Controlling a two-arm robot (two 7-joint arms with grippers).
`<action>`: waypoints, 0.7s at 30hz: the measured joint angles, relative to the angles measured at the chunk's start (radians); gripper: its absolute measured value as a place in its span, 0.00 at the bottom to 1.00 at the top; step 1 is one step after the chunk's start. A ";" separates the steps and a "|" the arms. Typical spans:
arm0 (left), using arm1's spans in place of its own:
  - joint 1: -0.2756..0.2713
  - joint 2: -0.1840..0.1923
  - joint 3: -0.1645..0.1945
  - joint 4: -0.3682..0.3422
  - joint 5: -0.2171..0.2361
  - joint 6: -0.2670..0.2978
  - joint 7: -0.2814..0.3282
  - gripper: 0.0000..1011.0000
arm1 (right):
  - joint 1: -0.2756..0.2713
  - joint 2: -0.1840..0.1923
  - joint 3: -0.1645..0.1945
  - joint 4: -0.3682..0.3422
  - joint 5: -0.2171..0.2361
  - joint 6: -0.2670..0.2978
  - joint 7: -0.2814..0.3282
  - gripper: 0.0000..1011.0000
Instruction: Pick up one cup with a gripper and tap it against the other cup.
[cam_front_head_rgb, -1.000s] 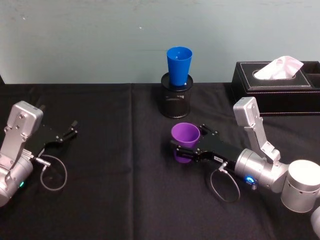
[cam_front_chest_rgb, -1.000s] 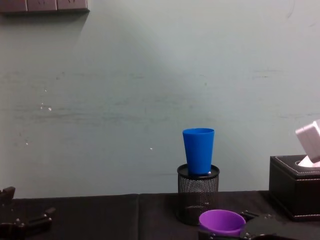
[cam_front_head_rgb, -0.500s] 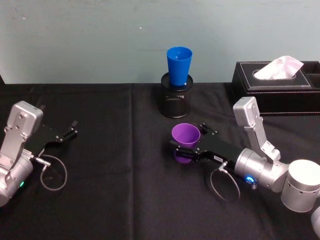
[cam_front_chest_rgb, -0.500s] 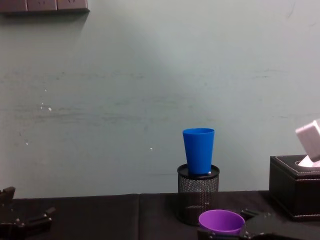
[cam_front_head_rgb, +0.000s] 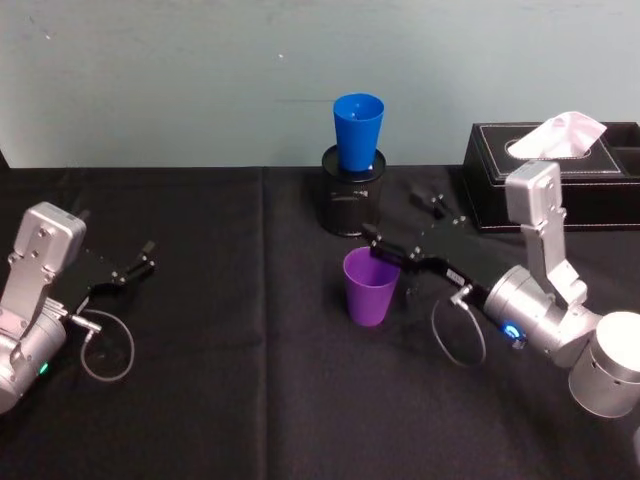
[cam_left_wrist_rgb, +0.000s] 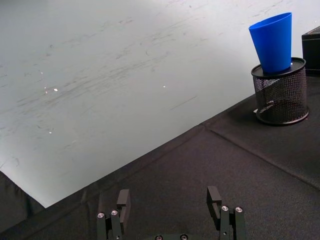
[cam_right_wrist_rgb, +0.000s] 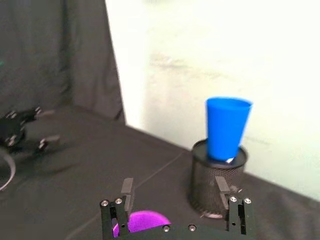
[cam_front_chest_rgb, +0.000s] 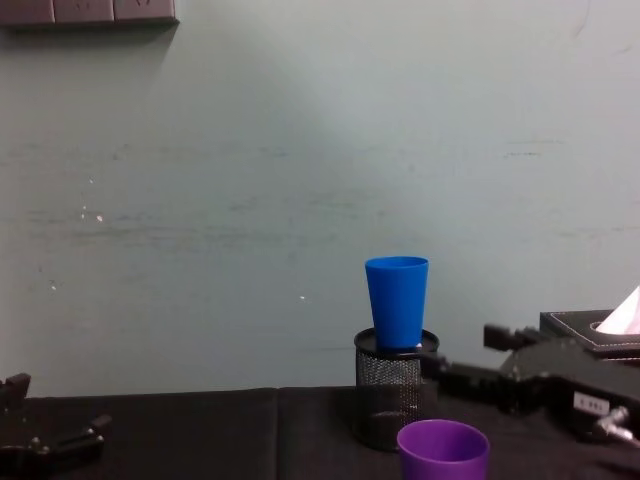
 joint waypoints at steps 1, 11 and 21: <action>0.000 0.000 0.000 0.000 0.000 0.000 0.000 0.99 | -0.003 -0.003 0.006 -0.007 -0.003 0.000 -0.009 0.99; 0.000 0.000 0.000 0.000 0.000 0.000 0.000 0.99 | -0.072 -0.066 0.080 -0.105 -0.097 0.115 -0.288 0.99; 0.000 0.000 0.000 0.000 0.000 0.000 0.000 0.99 | -0.089 -0.133 0.116 -0.075 -0.165 0.223 -0.440 0.99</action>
